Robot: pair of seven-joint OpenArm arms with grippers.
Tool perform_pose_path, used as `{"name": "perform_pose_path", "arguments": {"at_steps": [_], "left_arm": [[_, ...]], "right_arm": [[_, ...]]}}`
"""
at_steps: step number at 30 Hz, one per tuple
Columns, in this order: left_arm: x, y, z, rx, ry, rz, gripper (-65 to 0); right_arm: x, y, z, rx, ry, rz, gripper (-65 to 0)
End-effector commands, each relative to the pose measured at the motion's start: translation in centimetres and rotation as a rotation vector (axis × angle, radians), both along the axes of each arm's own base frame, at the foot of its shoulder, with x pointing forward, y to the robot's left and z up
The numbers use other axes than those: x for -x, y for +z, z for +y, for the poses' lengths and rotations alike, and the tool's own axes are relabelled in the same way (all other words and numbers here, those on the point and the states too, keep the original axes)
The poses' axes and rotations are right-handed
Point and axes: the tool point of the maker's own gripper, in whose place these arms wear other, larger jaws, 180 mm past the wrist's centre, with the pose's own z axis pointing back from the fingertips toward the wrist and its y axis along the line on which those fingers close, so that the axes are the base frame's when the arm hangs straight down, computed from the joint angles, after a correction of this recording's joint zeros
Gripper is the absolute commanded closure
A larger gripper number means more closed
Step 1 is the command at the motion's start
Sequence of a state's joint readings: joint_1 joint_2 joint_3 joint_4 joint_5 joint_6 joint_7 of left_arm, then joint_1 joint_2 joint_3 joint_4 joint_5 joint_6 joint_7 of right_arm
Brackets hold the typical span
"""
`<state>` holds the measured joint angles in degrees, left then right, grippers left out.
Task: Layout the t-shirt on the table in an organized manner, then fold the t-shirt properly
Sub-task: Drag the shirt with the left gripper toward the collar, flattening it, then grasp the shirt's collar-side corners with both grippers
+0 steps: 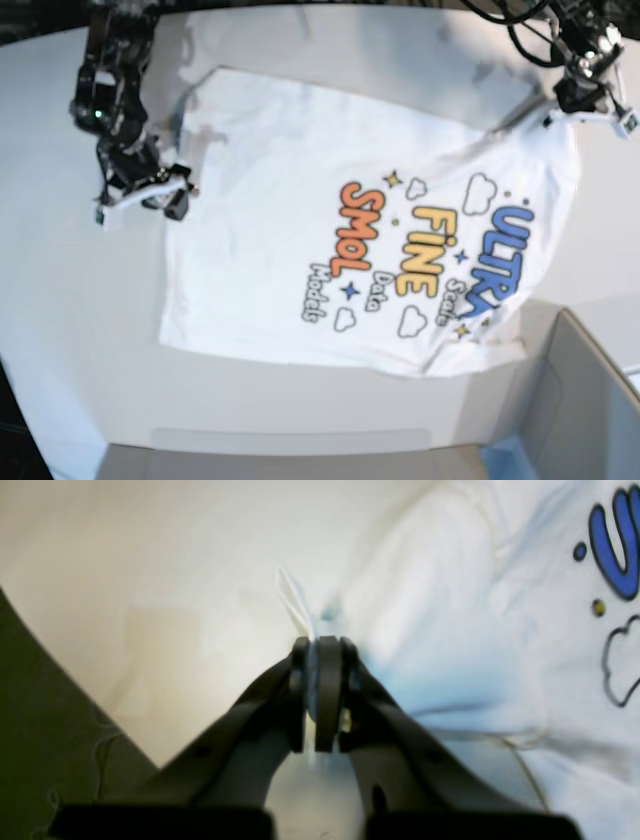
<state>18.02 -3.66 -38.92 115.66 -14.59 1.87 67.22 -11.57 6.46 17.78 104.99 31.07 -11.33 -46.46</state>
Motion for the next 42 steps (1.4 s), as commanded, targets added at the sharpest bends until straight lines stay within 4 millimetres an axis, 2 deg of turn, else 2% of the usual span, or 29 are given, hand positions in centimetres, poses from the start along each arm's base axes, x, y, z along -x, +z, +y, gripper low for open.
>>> {"name": "perform_pose_path", "arguments": {"at_steps": [1, 4, 6, 9, 12, 17, 21, 24, 32, 33, 36, 42], "left_arm": [[-0.6, 0.6, -0.3, -0.018, -0.023, -0.019, -0.7], [-0.4, 0.0, -1.3, -0.003, -0.054, 0.003, -0.7], [-0.5, 0.0, -1.3, -0.001, -0.053, 0.002, -0.7], [-0.7, 0.0, -1.4, -0.003, -0.054, -0.006, -0.7], [-0.9, -0.2, -1.9, 0.011, -0.049, -0.015, -0.7], [-2.1, 0.0, -2.4, 0.025, -0.055, -0.046, -0.7], [-3.2, -0.4, -4.3, 0.048, -0.117, -0.044, -0.7], [-3.9, -0.7, -5.6, 0.064, -0.156, -0.043, -0.7], [-3.7, -0.5, -4.9, 0.052, -0.139, -0.045, -0.7], [-3.6, -0.5, -4.9, 0.053, -0.139, -0.044, -0.7], [-3.6, -0.5, -5.0, 0.054, -0.139, -0.043, -0.7], [-3.6, -0.5, -5.0, 0.054, -0.139, -0.043, -0.7]], "right_arm": [[-0.9, 1.6, 0.0, 0.01, 0.01, -0.061, -28.0], [-1.1, 4.1, 1.0, -0.009, 0.034, -0.131, -28.0], [-1.0, 5.7, 3.0, -0.057, 0.095, -0.178, -28.0], [0.7, 7.3, 6.1, -0.199, 0.162, -0.205, -28.0], [2.8, 7.4, 7.9, -0.388, 0.178, -0.172, -28.0], [6.3, 6.4, 6.0, -0.639, 0.027, -0.087, -28.0], [8.7, 5.5, 3.5, -0.688, -0.072, -0.043, -28.0], [11.1, 4.3, 2.8, -0.698, -0.118, 0.018, -28.0], [15.1, 2.2, 2.5, -0.671, -0.153, 0.142, -28.0], [15.4, 1.9, 1.9, -0.643, -0.159, 0.154, -28.0], [16.1, 1.2, 0.5, -0.566, -0.177, 0.174, -28.0], [17.4, -0.6, 0.2, -0.456, -0.144, 0.261, -28.0]]}}
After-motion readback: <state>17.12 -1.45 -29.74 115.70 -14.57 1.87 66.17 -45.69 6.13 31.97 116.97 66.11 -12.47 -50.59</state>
